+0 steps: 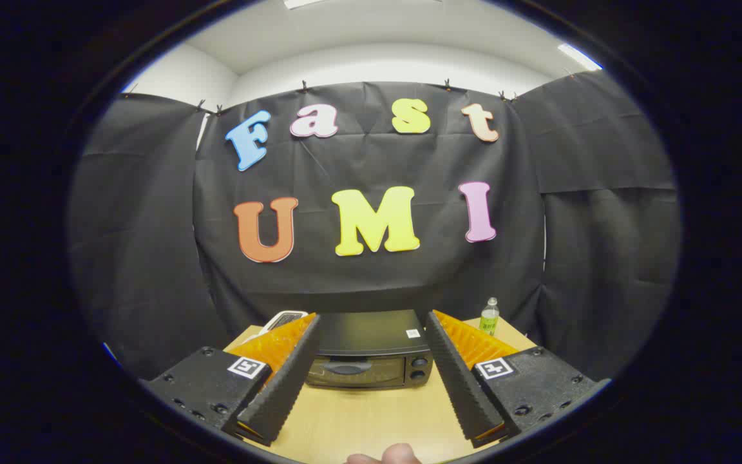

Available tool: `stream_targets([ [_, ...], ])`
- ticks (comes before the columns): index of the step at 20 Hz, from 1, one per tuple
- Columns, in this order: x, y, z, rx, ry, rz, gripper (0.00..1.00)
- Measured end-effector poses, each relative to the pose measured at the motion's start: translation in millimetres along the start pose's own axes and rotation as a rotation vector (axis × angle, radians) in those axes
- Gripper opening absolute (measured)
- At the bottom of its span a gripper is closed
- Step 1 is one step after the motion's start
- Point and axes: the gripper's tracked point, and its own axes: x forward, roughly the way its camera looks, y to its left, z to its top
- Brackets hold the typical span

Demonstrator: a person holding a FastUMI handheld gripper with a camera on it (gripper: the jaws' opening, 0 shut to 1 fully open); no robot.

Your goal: Open the toaster oven, put the food inside, and close the toaster oven door.

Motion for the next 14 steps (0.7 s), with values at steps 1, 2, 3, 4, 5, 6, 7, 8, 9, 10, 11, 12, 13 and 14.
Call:
stream_targets([
  [1, -0.4, -0.8, 0.3, 0.001, -0.002, -0.001, 1.0],
  [2, -1.0, -1.4, 2.3, 0.004, -0.005, -0.003, 1.0],
  [3, -0.4, -2.7, 1.7, 0.005, -0.003, -0.004, 1.0],
  [4, -0.6, -3.6, 1.7, 0.004, 0.0, -0.004, 1.0],
  [5, 1.0, -5.5, 1.2, 0.0, 0.003, -0.007, 1.0],
  [6, 0.9, -7.6, 1.6, -0.006, 0.003, -0.012, 1.0],
  [7, 0.6, -9.6, 2.5, -0.01, 0.001, -0.015, 1.0],
  [8, 1.4, -13.1, 3.3, -0.009, -0.002, -0.021, 1.0],
  [9, 1.3, -15.9, 2.9, -0.006, -0.003, -0.029, 1.0],
  [10, 1.8, -17.9, 3.5, -0.002, -0.004, -0.033, 1.0],
  [11, 2.7, -18.2, 2.2, 0.0, -0.001, -0.034, 1.0],
  [12, 3.7, -19.0, 2.6, 0.001, 0.0, -0.034, 1.0],
  [13, 4.2, -20.2, 2.6, 0.003, 0.0, -0.034, 1.0],
  [14, 6.0, -20.6, 2.6, 0.005, 0.001, -0.032, 1.0],
])
